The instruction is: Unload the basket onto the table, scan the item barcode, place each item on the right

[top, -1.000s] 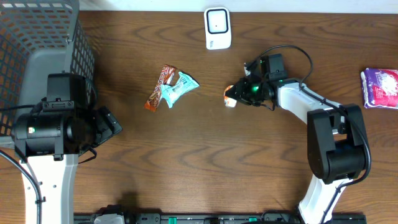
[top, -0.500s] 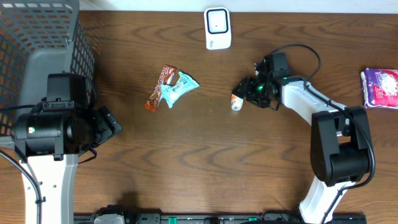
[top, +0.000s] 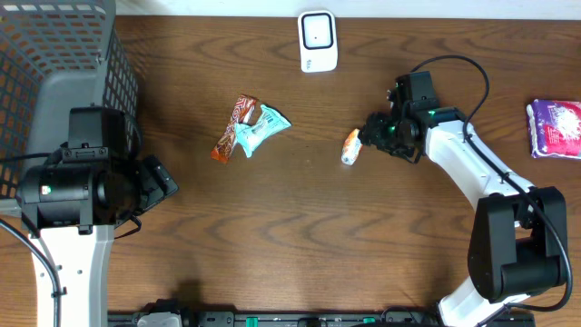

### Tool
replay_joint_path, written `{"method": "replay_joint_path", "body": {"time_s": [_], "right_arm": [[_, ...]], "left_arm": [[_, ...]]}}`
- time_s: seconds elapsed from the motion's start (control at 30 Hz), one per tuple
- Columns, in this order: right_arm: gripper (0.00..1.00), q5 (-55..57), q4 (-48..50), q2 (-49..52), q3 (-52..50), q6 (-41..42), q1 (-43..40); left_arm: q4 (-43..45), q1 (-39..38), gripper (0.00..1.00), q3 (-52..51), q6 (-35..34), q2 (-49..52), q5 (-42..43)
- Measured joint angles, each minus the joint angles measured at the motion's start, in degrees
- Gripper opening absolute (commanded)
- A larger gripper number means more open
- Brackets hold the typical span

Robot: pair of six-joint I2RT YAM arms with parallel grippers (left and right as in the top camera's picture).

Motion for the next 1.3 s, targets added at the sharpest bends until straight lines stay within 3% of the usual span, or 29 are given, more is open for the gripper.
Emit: {"method": "replay_joint_path", "body": {"time_s": [0.23, 0.57, 0.77, 0.83, 0.9, 1.03, 1.07, 1.3], "right_arm": [[0.61, 5.2, -2.3, 0.0, 0.0, 0.0, 0.0], [0.72, 9.5, -11.6, 0.0, 3.9, -0.4, 0.0], [0.78, 10.1, -12.3, 0.0, 4.8, -0.7, 0.0], [0.72, 10.2, -12.2, 0.0, 4.8, -0.8, 0.0], [0.6, 10.3, -11.7, 0.0, 4.8, -0.8, 0.0], [0.22, 8.0, -9.3, 0.0, 4.8, -0.9, 0.0], [0.18, 7.0, -8.7, 0.0, 4.8, -0.7, 0.0], [0.13, 1.9, -3.7, 0.1, 4.8, -0.8, 1.4]], "left_arm": [[0.0, 0.0, 0.98, 0.0, 0.0, 0.0, 0.0], [0.0, 0.0, 0.98, 0.0, 0.0, 0.0, 0.0], [0.0, 0.0, 0.98, 0.0, 0.0, 0.0, 0.0], [0.0, 0.0, 0.98, 0.0, 0.0, 0.0, 0.0], [0.0, 0.0, 0.98, 0.0, 0.0, 0.0, 0.0], [0.0, 0.0, 0.98, 0.0, 0.0, 0.0, 0.0], [0.0, 0.0, 0.98, 0.0, 0.0, 0.0, 0.0], [0.0, 0.0, 0.98, 0.0, 0.0, 0.0, 0.0]]}}
